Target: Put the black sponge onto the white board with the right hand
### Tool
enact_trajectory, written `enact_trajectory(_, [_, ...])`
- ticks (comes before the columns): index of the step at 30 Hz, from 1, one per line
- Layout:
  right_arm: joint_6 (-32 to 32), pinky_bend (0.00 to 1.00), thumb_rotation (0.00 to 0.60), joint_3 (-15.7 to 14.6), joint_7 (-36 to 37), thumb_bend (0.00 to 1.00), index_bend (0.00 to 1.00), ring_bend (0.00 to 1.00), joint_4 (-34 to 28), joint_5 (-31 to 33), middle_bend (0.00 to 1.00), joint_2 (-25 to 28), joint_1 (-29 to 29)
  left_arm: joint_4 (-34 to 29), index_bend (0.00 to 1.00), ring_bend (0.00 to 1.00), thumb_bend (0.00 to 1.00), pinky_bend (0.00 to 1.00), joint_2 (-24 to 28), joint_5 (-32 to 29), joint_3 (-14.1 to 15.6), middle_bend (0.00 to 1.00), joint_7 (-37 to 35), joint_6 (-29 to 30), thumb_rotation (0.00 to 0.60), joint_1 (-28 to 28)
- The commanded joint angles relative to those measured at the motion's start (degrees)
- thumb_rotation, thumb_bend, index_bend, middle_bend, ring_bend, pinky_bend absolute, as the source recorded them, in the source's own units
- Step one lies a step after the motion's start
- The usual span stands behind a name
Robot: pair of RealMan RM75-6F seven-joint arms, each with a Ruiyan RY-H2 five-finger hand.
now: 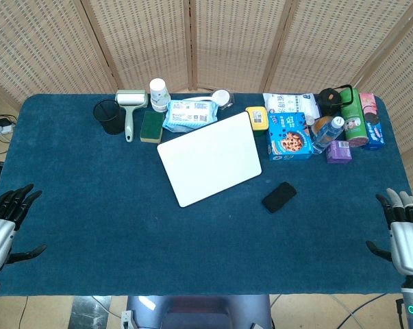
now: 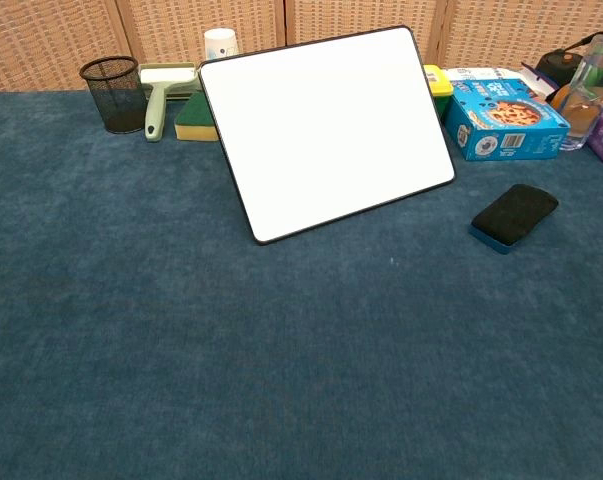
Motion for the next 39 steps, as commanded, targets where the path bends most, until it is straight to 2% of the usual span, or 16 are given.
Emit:
enact_trajectory(1, [-0.3, 0.09, 0.600, -0.3, 0.0, 0.00, 0.14, 0.07, 0.1, -0.1, 0.07, 0.1, 0.1, -0.1, 0.00, 0.00, 0.14, 0.03, 0.1, 0.1, 0.0, 0.00, -0.2, 0.2, 0.600, 0.1])
enact_trajectory(10, [-4.1, 0.12, 0.600, -0.6, 4.5, 0.00, 0.17, 0.09, 4.2, -0.8, 0.11, -1.1, 2.2, -0.2, 0.00, 0.00, 0.14, 0.03, -0.1, 0.7, 0.2, 0.00, 0.3, 1.2, 0.600, 0.7])
enact_trajectory(20, [-15.8, 0.18, 0.600, 0.3, 15.6, 0.00, 0.20, 0.11, 20.2, -6.8, 0.14, -9.0, 13.5, -0.8, 0.00, 0.00, 0.14, 0.03, -0.2, 0.6, 0.1, 0.00, 0.8, 1.4, 0.600, 0.9])
enact_trajectory(28, [-24.5, 0.20, 0.600, 0.1, 19.5, 0.00, 0.20, 0.11, 31.6, -10.5, 0.15, -16.5, 23.0, -0.8, 0.00, 0.00, 0.14, 0.03, -0.6, -0.4, -0.2, 0.00, 1.7, 0.9, 0.600, 0.8])
enact_trajectory(34, [-28.3, 0.21, 0.600, -1.2, 20.8, 0.00, 0.20, 0.11, 39.3, -13.6, 0.15, -21.7, 28.6, -0.9, 0.00, 0.00, 0.14, 0.03, -0.6, -1.9, -0.8, 0.00, 1.9, 0.0, 0.600, 0.3])
enact_trajectory(39, [-29.7, 0.22, 0.600, -2.2, 22.2, 0.00, 0.20, 0.11, 43.4, -15.3, 0.15, -24.3, 31.7, -0.9, 0.00, 0.00, 0.14, 0.03, -0.5, -3.1, -1.2, 0.00, 1.9, -0.8, 0.600, 0.0])
